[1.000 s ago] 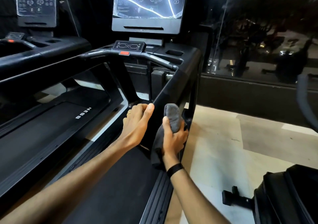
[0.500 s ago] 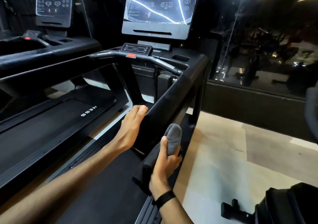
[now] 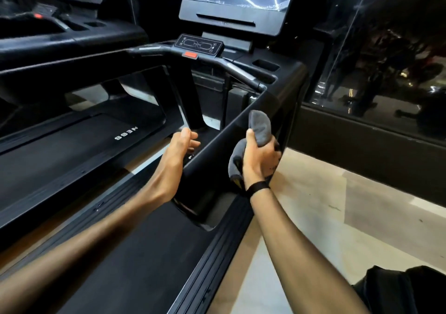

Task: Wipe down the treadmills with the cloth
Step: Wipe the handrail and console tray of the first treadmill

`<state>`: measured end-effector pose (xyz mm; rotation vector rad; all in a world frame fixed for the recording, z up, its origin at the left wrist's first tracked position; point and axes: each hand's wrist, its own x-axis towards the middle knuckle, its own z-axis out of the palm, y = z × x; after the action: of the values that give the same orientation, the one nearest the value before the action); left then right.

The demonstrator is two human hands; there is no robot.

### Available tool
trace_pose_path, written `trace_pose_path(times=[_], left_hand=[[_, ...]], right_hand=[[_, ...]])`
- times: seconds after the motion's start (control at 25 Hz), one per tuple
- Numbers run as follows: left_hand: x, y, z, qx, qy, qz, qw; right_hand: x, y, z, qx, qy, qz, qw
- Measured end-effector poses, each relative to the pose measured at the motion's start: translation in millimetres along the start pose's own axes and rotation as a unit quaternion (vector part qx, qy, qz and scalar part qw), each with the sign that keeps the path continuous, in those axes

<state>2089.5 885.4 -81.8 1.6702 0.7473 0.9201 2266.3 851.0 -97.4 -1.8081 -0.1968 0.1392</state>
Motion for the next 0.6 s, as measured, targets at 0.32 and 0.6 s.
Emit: trace_pose_path(times=[0.32,0.6], left_hand=[[6.6,21.5,4.7,-0.072,-0.043,0.023,0.996],[12.1,12.3,-0.8,0.019,-0.098,-0.071,0.993]], right_hand=[[-93.2,15.8,-9.6,-0.103,-0.084,-0.380,0.915],[33.3,-20.1,27.3,-0.170,-0.071,-0.260,0.948]])
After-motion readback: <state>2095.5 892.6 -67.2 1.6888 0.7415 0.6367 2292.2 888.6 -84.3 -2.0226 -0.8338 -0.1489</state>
